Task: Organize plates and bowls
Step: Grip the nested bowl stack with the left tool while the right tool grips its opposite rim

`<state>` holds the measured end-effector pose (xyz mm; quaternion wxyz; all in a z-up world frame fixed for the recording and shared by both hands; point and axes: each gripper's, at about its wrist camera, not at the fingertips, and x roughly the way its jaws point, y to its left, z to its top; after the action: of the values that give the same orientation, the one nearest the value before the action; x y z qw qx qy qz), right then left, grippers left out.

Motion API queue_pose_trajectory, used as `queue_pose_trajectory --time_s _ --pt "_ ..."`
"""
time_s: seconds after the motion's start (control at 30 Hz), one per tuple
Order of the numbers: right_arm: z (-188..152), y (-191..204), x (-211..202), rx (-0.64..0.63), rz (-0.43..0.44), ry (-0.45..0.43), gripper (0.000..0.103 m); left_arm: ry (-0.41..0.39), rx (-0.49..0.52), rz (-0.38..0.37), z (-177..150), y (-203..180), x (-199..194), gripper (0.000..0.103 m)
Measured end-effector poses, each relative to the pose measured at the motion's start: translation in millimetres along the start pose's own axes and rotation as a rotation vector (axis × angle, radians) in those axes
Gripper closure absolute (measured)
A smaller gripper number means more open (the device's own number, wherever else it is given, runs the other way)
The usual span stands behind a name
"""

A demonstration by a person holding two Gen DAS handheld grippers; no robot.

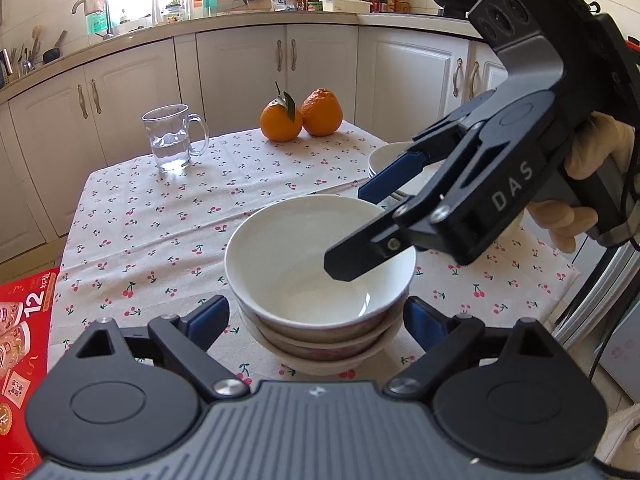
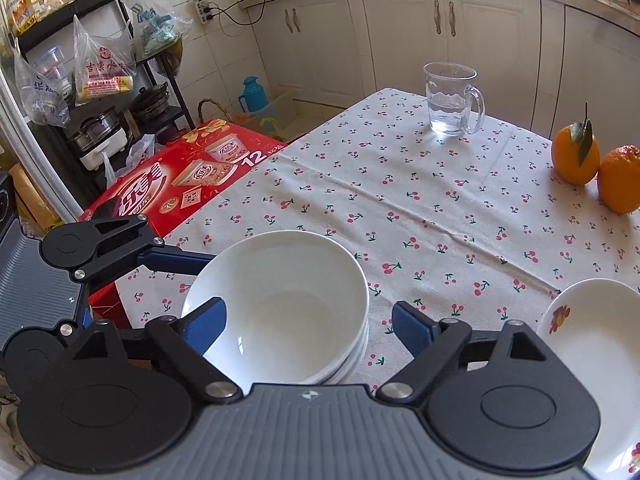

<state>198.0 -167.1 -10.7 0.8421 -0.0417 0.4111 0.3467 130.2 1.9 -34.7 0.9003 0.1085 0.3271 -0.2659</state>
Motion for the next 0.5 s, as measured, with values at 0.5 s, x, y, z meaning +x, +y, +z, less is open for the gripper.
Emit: queue_pose_trajectory --time_s 0.5 --pt "-50 32 -19 -0.225 -0.148 0.025 0.0 0.093 0.114 -0.061 -31 24 0 0.009"
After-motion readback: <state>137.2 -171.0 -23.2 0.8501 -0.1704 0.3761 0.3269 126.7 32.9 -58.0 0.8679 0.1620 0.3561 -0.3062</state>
